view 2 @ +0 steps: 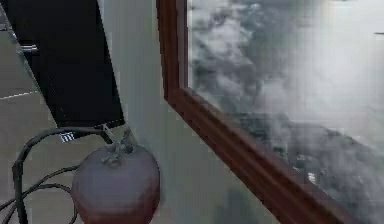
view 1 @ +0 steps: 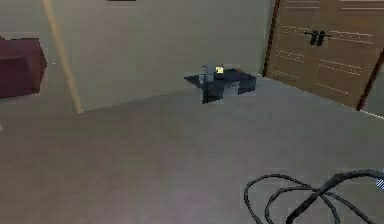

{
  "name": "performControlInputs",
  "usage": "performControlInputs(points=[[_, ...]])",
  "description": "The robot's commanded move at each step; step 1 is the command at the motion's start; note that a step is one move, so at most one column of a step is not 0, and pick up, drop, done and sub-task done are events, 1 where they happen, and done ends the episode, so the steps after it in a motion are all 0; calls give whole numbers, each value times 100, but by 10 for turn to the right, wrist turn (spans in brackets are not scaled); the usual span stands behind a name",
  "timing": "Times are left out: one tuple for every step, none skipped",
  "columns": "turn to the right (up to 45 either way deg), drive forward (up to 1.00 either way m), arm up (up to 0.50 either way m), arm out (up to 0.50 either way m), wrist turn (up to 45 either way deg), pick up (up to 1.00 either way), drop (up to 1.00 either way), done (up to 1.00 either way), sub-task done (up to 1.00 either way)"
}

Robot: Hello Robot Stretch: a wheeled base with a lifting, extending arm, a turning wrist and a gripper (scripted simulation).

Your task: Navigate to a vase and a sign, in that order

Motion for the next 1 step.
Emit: performControlInputs(points=[[-390, 0, 0, 0, 0, 0, 0, 0, 0]])
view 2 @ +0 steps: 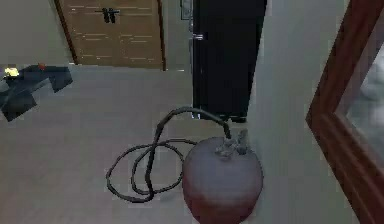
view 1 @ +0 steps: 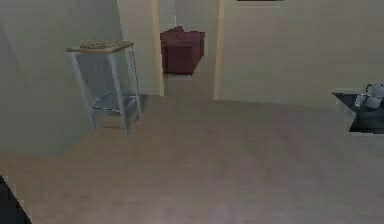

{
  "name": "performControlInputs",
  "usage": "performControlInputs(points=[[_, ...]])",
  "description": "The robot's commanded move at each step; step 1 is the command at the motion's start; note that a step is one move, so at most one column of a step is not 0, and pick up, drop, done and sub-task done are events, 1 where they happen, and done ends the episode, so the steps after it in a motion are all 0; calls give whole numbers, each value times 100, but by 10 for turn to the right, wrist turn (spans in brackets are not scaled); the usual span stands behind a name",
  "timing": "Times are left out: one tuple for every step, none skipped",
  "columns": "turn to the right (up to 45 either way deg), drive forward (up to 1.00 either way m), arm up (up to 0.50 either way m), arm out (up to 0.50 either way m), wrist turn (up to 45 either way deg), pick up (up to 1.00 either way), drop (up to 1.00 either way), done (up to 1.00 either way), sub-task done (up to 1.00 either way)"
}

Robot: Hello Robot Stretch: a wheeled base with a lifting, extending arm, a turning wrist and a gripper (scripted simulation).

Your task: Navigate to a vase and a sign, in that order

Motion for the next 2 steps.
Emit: performControlInputs(points=[[0, 100, 0, 0, 0, 0, 0, 0, 0], [0, 100, 0, 0, 0, 0, 0, 0, 0]])
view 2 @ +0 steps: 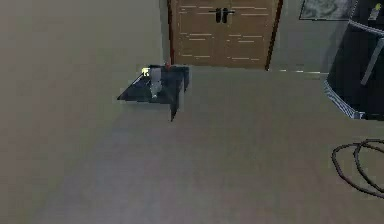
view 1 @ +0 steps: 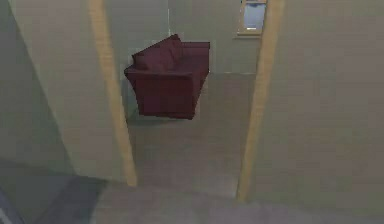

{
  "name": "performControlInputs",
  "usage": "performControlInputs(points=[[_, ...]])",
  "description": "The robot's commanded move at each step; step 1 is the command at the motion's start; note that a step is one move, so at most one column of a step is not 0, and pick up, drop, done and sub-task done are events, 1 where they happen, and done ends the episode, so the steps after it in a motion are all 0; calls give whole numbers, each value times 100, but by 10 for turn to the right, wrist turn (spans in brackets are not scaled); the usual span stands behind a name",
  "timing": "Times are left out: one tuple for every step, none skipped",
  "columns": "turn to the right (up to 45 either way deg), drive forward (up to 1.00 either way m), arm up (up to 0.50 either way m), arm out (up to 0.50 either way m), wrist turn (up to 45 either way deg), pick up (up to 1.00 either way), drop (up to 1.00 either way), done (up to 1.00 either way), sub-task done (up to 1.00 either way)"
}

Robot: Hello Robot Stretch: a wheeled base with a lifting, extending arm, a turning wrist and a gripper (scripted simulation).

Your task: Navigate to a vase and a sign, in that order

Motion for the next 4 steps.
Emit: performControlInputs(points=[[0, 100, 0, 0, 0, 0, 0, 0, 0], [0, 50, 0, 0, 0, 0, 0, 0, 0], [450, 0, 0, 0, 0, 0, 0, 0, 0], [270, 0, 0, 0, 0, 0, 0, 0, 0]])
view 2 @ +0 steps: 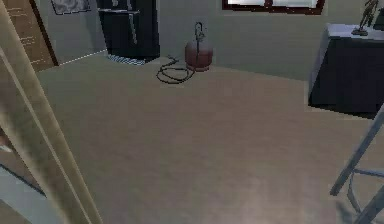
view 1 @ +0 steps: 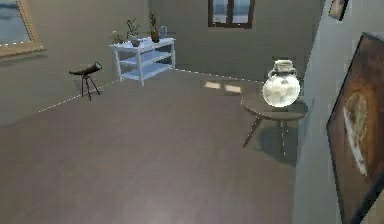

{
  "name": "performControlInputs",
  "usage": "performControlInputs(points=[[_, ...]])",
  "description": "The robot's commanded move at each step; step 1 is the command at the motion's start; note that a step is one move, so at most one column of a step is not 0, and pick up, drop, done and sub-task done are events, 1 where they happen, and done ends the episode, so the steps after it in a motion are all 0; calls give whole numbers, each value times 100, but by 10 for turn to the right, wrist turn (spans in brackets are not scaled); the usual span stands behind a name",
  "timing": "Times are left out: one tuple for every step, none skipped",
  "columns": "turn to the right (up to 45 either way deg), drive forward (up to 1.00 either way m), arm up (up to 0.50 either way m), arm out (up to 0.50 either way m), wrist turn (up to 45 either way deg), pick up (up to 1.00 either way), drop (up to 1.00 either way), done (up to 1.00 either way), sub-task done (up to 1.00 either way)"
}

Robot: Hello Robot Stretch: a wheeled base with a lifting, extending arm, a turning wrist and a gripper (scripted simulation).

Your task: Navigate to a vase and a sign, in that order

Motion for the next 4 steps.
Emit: performControlInputs(points=[[0, 30, 0, 0, 0, 0, 0, 0, 0], [240, 0, 0, 0, 0, 0, 0, 0, 0], [0, 90, 0, 0, 0, 0, 0, 0, 0], [90, 0, 0, 0, 0, 0, 0, 0, 0]])
